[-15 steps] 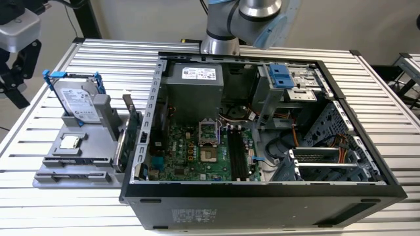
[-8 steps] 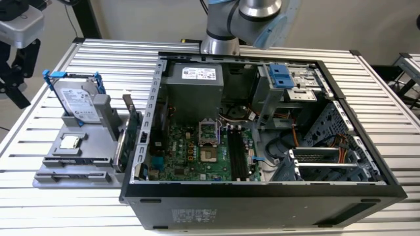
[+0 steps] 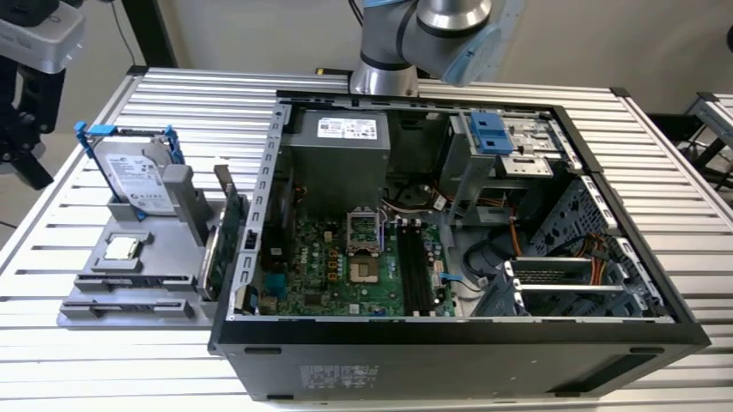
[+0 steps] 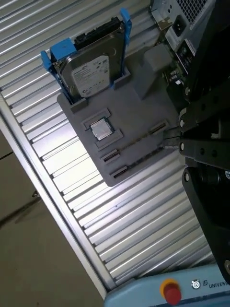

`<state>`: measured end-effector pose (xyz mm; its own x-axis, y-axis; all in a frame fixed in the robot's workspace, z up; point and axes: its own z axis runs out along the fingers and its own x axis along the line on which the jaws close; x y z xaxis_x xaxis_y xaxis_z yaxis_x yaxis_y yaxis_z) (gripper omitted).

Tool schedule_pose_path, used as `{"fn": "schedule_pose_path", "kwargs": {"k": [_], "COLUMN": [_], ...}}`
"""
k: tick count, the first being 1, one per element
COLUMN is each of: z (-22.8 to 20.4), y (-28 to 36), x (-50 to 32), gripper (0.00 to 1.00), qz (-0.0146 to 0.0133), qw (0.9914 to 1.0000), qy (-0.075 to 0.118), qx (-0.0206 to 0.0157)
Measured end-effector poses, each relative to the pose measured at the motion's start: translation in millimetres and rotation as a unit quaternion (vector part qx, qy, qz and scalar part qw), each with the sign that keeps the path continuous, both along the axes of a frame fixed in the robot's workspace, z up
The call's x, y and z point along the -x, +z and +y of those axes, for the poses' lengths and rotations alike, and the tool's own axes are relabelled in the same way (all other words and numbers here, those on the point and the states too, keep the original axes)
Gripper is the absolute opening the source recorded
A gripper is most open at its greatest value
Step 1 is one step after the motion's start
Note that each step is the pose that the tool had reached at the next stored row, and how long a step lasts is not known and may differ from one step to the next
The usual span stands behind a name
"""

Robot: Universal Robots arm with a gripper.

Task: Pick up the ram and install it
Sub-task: 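Pick up the ram and move it above insertion slot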

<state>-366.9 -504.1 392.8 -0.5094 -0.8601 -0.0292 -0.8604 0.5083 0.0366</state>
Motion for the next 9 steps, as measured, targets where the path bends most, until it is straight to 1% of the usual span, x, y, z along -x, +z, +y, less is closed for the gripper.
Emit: {"fn": "schedule_pose_path", "kwargs": {"k": [2,6,7,9], "z": [0.0,0.1,0.2,0.3], "y": [0.0,0.0,-0.2,-0.2], "x": [0.0,0.0,-0.1,0.1], "gripper": [0.00,0.00,0.00,0.00], "qz": [-0.0017,-0.0081,-0.0085,-0.0085], "qw": [0.99990,0.99919,0.99884,0.99784], "qy": [0.014,0.039,0.047,0.065], "qx": [0.0000,0.0001,-0.0001,-0.0002]}}
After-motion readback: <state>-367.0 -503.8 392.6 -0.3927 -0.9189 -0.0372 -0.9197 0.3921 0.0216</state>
